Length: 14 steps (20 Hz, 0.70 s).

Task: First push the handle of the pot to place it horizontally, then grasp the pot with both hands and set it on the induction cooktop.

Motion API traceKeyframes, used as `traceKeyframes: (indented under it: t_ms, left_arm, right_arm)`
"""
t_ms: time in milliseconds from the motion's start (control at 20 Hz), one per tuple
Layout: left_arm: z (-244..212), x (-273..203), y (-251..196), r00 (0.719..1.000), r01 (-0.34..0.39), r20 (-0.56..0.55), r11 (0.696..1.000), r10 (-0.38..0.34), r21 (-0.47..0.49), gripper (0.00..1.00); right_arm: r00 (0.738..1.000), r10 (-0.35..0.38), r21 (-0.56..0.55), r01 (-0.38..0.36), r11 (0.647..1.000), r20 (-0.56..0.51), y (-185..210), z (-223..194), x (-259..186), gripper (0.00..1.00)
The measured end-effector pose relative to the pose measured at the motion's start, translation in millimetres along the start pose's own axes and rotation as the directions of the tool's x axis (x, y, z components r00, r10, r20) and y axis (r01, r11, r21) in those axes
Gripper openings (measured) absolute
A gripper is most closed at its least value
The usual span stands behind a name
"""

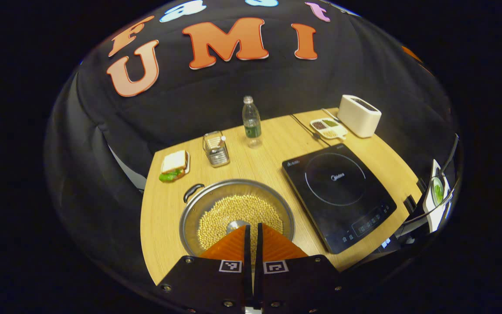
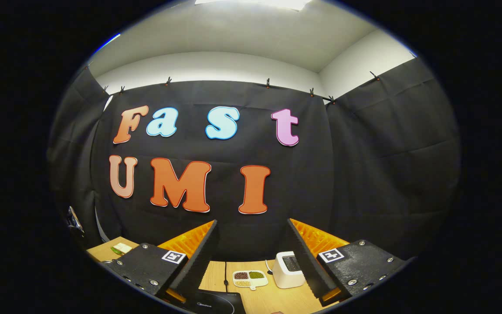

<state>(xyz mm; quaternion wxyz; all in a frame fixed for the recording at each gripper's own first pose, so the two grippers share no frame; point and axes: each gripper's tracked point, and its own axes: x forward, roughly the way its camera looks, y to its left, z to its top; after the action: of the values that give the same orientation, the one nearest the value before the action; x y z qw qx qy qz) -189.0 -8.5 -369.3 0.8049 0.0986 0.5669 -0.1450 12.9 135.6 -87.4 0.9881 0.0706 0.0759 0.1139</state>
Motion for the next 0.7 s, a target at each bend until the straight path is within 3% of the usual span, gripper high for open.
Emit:
traceKeyframes:
  t_ms: [300, 700]
  left_arm:
    - [-75.9, 22.7, -17.9, 0.976, 0.039, -0.212, 0.999, -0.045, -0.032, 0.03]
    - [-157.4, 32.3, -20.4, 0.896, 0.059, -0.441, 0.998, -0.045, 0.017, 0.03]
  right_arm:
    - [1.0, -0.002, 0.012, 0.002, 1.0, -0.029, -8.2, -19.3, -9.9, 0.95]
    - [0.997, -0.023, 0.039, 0.026, 0.999, -0.076, -15.8, -42.2, -5.3, 0.95]
